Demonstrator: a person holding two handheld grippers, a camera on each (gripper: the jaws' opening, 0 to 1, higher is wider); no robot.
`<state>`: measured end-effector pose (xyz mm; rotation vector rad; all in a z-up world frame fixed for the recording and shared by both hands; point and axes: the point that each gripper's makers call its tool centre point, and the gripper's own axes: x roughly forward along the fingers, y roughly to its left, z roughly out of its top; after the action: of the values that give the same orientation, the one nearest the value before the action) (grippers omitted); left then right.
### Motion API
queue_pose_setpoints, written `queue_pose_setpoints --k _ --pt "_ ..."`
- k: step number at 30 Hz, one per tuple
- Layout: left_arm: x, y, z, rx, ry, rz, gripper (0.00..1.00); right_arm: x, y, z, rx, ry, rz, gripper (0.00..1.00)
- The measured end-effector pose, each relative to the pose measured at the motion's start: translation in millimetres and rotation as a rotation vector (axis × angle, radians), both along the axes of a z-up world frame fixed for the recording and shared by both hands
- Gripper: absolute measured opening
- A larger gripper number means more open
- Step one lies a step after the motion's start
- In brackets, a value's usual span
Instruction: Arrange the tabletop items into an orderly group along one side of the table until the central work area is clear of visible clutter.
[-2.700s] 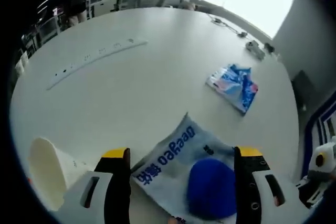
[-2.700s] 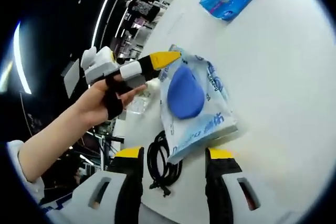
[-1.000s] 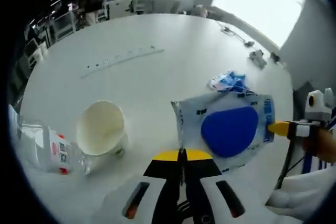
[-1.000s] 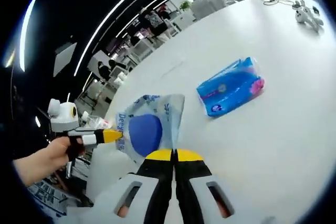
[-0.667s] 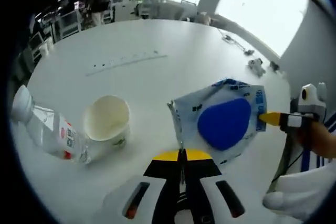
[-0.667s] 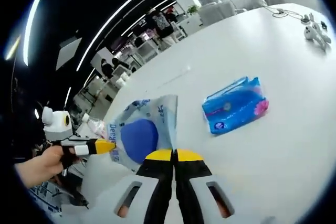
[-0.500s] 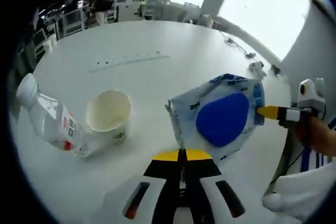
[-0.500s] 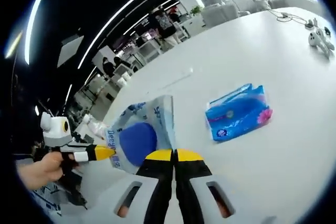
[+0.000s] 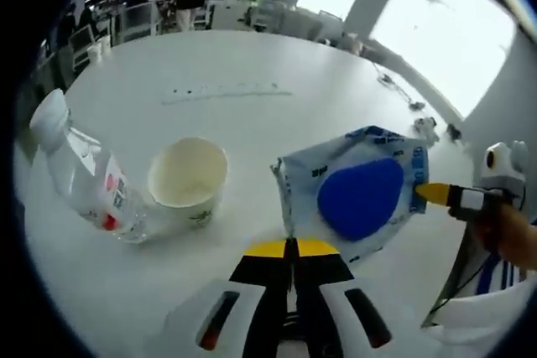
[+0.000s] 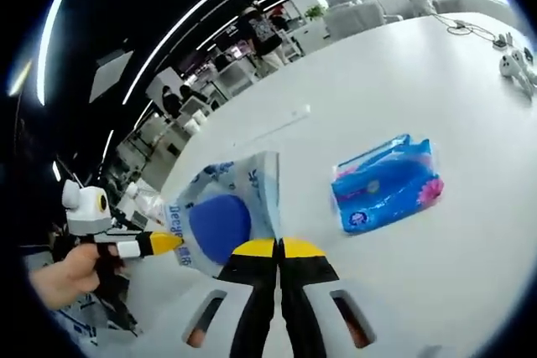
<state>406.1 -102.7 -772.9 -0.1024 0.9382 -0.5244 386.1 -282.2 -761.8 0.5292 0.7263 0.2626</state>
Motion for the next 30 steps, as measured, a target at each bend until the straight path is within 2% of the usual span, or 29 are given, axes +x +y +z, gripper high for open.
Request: queue_pose_setpoints --k 15,17,22,25,30 --pt "17.5 4 -20.5 0.015 0.008 0.047 0.00 20 5 -20.7 -0.069 0.018 0.048 0.00" --pt "19.9 6 -23.3 0.057 -0.013 0.025 0.00 24 6 -23.2 -0.050 0.020 0.048 0.00" --pt "26.7 3 -31.5 0.085 -0.027 0.004 0.00 30 5 -33.1 -0.145 0.012 0.081 0.00" --pt "29.9 3 -36.0 0.105 -0.036 -0.004 0.00 33 6 -34.4 -0.139 0.013 0.078 0.00" --pt "33.3 3 -43.2 0.110 -0.027 0.002 0.00 39 7 -39.8 -0.184 0.009 0.106 0.00"
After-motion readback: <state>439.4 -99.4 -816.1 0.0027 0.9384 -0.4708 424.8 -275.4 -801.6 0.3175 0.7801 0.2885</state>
